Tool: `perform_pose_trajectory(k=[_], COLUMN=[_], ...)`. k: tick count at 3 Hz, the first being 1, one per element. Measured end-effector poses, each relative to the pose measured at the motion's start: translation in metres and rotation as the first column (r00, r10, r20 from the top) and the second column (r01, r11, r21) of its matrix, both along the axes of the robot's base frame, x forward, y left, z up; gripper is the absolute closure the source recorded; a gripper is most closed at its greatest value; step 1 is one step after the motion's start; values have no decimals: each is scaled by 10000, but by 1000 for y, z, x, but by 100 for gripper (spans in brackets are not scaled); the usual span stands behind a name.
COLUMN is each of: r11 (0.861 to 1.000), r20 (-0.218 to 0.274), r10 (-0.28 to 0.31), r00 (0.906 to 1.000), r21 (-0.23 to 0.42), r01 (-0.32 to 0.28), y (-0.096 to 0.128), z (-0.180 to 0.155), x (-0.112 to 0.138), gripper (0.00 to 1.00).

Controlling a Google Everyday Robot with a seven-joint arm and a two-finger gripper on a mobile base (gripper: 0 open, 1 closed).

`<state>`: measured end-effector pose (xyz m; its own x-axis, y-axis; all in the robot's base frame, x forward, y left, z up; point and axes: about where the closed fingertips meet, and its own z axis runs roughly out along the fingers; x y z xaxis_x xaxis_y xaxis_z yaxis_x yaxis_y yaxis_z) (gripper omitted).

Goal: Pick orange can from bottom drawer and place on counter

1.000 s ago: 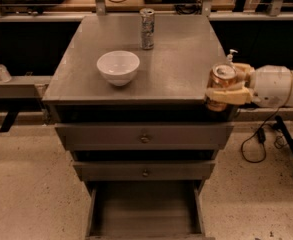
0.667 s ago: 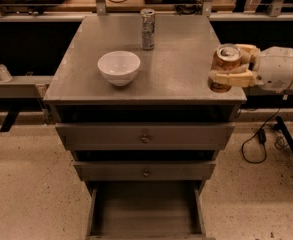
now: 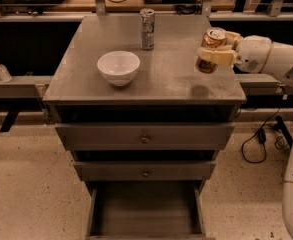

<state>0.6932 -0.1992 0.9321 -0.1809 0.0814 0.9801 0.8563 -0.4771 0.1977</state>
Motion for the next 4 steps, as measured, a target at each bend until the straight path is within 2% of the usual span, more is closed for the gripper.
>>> perform_pose_trajectory(k=[1, 2, 3, 4], r11=[9994, 9996, 9998, 9996], r20=[-410, -851, -1133, -1319], r10=[-251, -109, 177, 260], r00=[9988, 9963, 9934, 9909], r21=[215, 269, 14, 125], r01=[260, 132, -177, -245], y=[3, 8, 18, 24], z=[-7, -27, -42, -42], x=[26, 35, 39, 39], gripper=[100, 100, 82, 51])
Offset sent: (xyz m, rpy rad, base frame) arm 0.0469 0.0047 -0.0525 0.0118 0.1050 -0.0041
